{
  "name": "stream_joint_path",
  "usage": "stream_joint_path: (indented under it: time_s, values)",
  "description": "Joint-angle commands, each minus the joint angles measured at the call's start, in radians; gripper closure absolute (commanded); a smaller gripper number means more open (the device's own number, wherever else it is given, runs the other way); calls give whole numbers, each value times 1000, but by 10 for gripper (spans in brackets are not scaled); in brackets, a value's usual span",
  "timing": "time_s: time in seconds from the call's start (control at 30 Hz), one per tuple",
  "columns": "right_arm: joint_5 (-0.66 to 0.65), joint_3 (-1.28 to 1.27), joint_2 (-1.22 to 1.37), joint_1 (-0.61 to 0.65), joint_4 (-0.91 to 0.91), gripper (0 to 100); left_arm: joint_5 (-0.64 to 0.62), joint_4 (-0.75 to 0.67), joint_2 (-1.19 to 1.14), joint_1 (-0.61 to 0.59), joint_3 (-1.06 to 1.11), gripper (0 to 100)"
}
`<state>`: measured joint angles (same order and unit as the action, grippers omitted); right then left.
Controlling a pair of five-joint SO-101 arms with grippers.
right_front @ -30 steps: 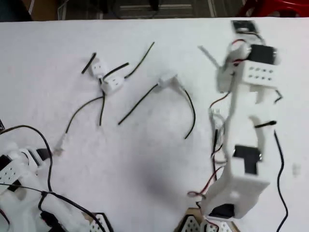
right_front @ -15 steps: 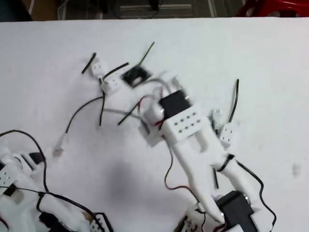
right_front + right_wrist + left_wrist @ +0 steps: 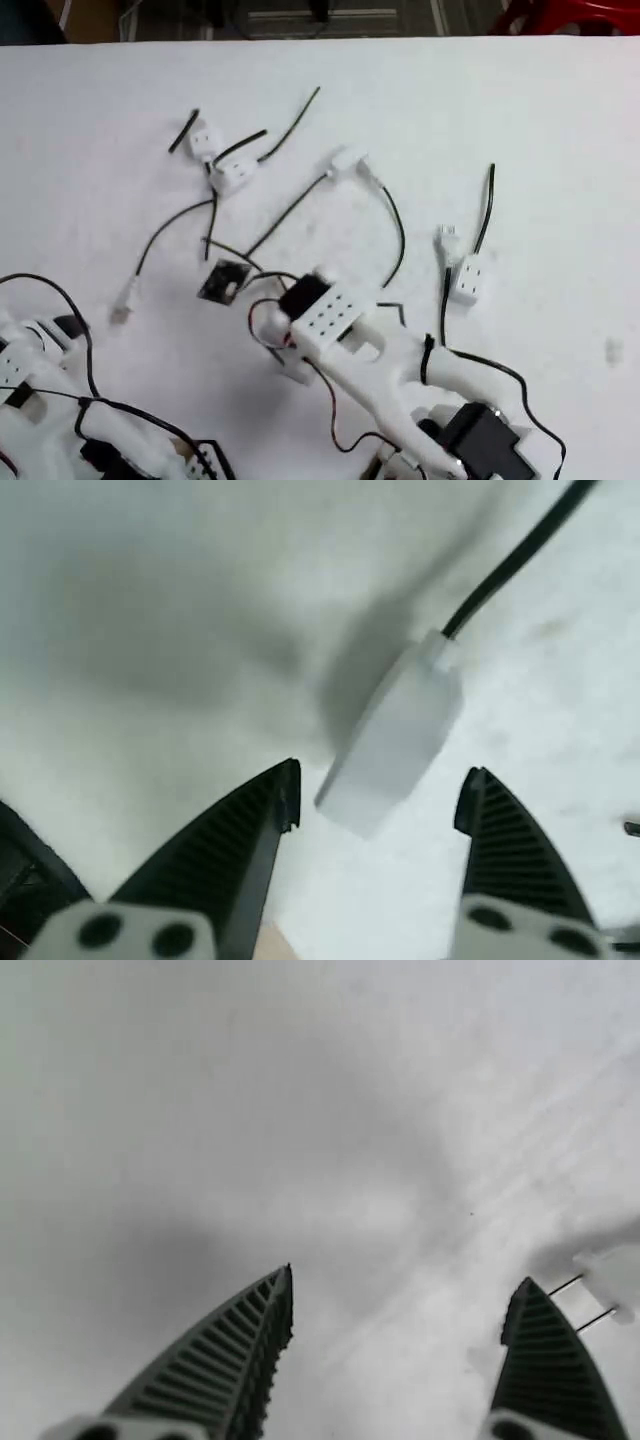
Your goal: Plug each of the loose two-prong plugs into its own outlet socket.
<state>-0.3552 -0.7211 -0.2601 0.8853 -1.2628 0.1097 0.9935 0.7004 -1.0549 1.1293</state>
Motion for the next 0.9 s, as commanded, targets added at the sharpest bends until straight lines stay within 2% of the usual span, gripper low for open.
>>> stream_joint_path:
  time_s: [0.0, 0.37, 0.5, 0.6, 0.73, 0.87]
  values:
    - [-11, 23, -41, 64, 10, 733, -9, -17, 35, -12, -23, 672]
    - [-3, 184, -41, 228, -120, 733, -14, -44, 35, -12, -18, 672]
    - [-5, 284, -41, 219, -189, 733, -14, -44, 35, -12, -18, 672]
    - [-11, 391, -41, 139, -262, 733, -14, -44, 35, -4, -23, 672]
    - [-5, 476, -41, -70, -305, 733, -11, -23, 28, 67, -66, 671]
    - [-3, 448, -33, -288, -306, 733, -8, 132, 27, 165, -195, 670]
